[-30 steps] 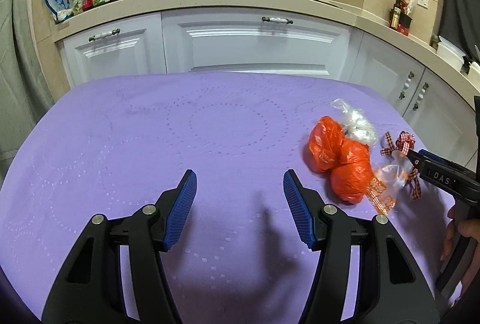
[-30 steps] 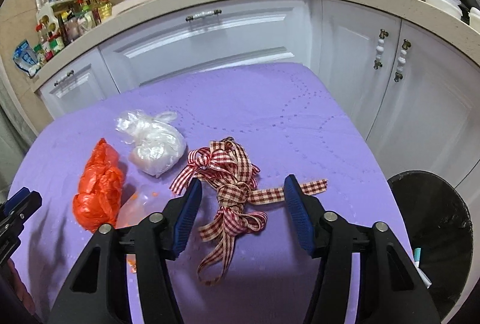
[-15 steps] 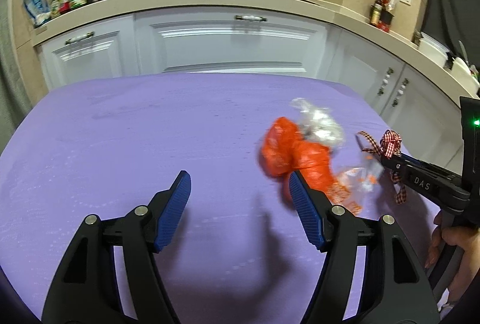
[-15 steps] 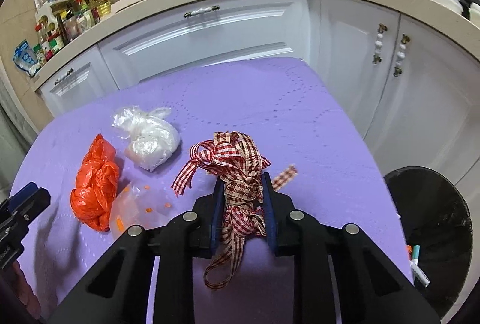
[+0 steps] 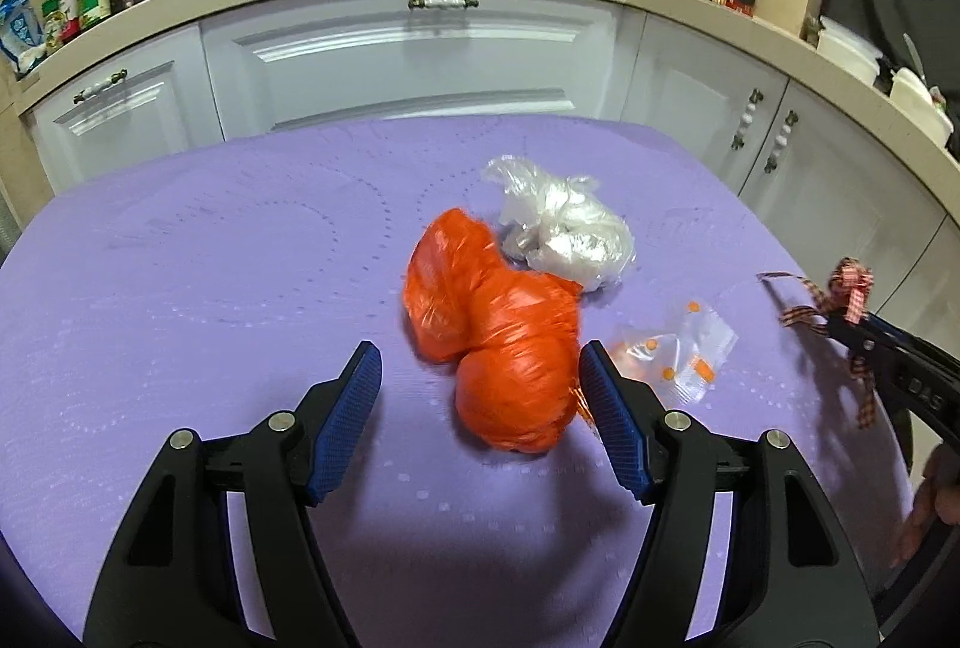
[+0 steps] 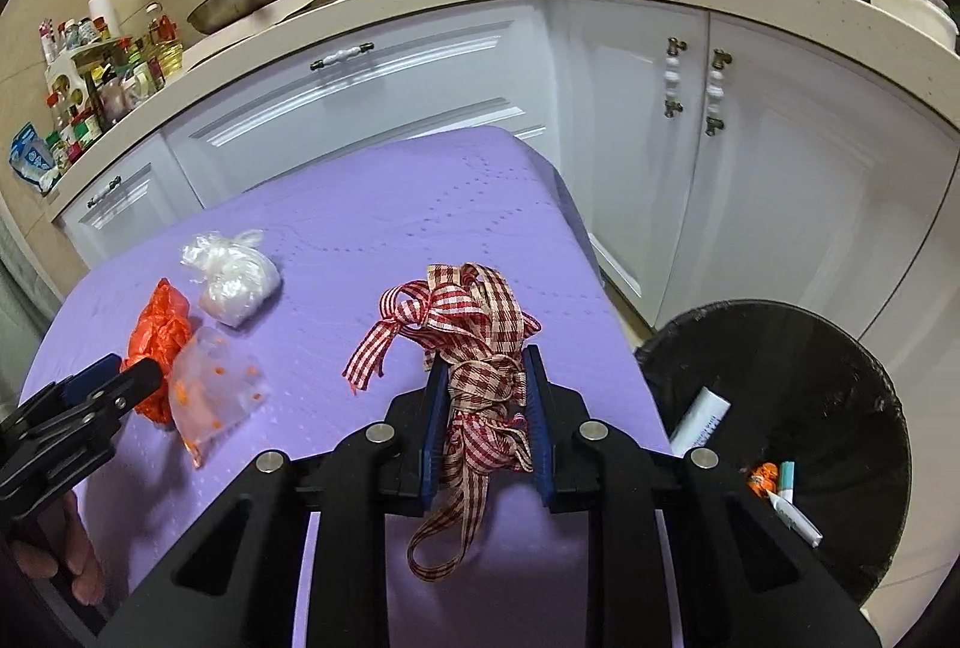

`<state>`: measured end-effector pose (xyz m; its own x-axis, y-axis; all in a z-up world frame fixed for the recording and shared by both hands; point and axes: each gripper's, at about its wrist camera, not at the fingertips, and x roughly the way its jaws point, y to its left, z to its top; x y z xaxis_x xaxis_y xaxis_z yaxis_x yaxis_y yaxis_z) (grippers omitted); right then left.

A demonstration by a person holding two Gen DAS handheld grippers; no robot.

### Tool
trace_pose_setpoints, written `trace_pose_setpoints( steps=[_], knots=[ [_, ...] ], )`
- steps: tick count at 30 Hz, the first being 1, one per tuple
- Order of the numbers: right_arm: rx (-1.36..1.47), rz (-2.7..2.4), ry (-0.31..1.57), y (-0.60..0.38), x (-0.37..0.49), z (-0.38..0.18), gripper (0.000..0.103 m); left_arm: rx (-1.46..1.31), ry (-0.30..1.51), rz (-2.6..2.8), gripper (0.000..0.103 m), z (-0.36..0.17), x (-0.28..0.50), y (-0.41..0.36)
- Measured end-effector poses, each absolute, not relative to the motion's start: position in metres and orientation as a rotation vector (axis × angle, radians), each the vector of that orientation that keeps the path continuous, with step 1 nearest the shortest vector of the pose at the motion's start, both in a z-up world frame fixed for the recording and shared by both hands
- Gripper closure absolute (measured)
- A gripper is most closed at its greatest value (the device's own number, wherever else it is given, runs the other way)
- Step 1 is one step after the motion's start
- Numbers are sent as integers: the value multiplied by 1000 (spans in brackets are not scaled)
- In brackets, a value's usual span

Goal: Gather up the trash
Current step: 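Grasp the orange plastic bag with the left gripper while the right holds the ribbon, then carry the orange bag and ribbon over the black bin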

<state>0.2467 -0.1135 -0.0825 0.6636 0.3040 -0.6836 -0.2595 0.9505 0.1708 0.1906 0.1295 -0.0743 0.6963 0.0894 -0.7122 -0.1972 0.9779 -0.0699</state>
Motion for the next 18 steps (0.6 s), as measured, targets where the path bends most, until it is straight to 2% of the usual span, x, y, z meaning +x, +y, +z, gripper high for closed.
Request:
trace_pose_setpoints(
  steps=[2, 3, 4, 10, 18],
  knots=[
    [63, 320, 786, -115, 246, -84, 79, -144, 807, 151, 50, -79, 196, 129],
    [64, 323, 787, -116, 246, -85, 79, -147, 816, 145, 60, -80, 197, 129],
    [65, 325, 787, -116, 246, -85, 79, -149, 822, 141, 65, -81, 197, 129],
    [66, 343, 778, -117, 242, -84, 79, -167, 805, 154, 71, -80, 191, 134],
    [66, 351, 758, -121, 230, -77, 79, -128, 762, 195, 72, -67, 167, 134]
  ],
)
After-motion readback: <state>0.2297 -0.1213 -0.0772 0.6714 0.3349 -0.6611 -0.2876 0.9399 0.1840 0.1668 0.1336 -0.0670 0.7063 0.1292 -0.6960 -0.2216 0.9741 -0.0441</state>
